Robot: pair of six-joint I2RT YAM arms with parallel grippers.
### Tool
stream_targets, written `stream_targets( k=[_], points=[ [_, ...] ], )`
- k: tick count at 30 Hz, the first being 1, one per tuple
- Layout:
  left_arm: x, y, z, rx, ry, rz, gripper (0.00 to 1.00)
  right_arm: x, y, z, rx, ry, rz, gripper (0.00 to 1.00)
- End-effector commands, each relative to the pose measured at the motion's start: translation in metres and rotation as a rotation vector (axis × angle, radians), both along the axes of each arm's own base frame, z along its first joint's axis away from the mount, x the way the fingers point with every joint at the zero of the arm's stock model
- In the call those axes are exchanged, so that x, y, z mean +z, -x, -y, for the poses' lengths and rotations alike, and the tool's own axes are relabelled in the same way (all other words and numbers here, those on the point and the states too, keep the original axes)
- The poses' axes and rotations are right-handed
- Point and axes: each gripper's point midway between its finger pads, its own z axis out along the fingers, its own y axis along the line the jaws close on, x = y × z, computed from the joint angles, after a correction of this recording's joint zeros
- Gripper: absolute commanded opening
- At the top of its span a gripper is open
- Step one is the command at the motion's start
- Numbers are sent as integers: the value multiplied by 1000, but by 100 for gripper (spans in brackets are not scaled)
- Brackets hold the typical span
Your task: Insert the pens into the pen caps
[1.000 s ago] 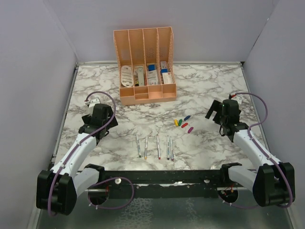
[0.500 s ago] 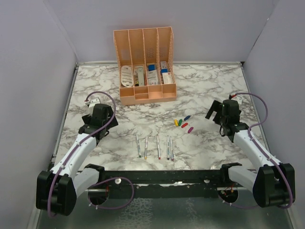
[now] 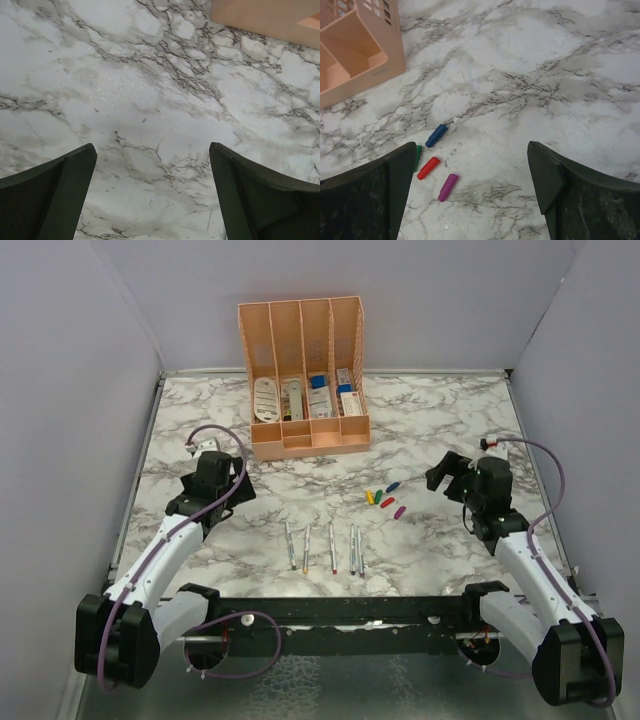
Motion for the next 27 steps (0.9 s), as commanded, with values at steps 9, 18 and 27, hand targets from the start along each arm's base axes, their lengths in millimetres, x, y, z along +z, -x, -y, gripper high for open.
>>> stream_targets(
  k=[9, 18, 27],
  points=[
    [24, -3, 68, -204, 92, -8, 99, 36, -14, -32, 181, -51, 192, 96],
    [24, 21, 81, -181, 36, -59, 99, 27, -14, -29, 116, -105, 110, 100],
    [9, 36, 111, -190, -26, -122, 99, 19, -25, -31, 58, -175, 19, 100]
  ],
)
